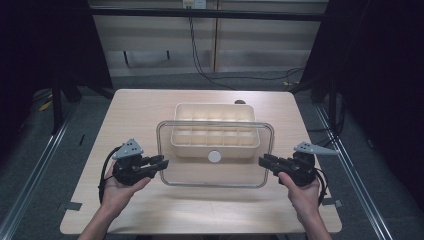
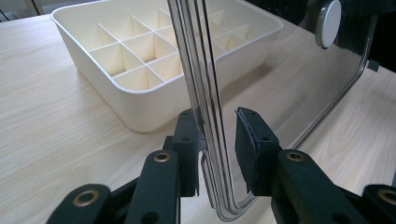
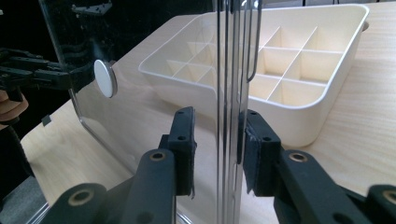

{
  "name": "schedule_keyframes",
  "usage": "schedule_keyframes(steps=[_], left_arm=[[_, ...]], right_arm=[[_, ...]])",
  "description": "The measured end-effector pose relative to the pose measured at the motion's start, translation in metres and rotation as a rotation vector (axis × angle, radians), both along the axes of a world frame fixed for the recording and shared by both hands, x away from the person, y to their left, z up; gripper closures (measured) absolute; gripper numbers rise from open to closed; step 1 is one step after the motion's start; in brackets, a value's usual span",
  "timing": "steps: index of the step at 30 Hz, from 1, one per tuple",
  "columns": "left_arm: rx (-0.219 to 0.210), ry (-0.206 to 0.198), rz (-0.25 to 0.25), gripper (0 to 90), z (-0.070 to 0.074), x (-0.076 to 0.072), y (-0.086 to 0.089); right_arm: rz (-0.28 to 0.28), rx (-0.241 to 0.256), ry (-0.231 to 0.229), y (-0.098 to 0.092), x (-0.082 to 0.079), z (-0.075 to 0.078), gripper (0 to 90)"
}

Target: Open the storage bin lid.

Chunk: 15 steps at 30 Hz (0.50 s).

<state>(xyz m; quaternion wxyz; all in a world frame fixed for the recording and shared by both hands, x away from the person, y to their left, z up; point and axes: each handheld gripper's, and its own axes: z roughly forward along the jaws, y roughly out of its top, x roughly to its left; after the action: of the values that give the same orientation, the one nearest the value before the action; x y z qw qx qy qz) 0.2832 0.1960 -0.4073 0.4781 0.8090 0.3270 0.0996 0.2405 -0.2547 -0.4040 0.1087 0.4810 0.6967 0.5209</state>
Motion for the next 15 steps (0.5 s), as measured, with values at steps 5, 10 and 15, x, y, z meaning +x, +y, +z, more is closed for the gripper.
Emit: schedule_keyframes(steps=[5, 10, 15], left_arm=[[-0.001, 0.008, 0.002, 70.8, -0.001, -0.006, 0.003], [0.011, 0.018, -0.006, 71.0, -0.006, -0.011, 0.005], [0.003, 0.039, -0.014, 71.1, -0.012, -0.017, 0.004]], right_arm=[[0.012, -0.001, 0.001, 0.002, -0.005, -0.002, 68.4], [0.016, 0.000, 0.009, 0.004, -0.010, -0.007, 68.5], [0.016, -0.001, 0.013, 0.003, -0.015, -0.010, 68.6]])
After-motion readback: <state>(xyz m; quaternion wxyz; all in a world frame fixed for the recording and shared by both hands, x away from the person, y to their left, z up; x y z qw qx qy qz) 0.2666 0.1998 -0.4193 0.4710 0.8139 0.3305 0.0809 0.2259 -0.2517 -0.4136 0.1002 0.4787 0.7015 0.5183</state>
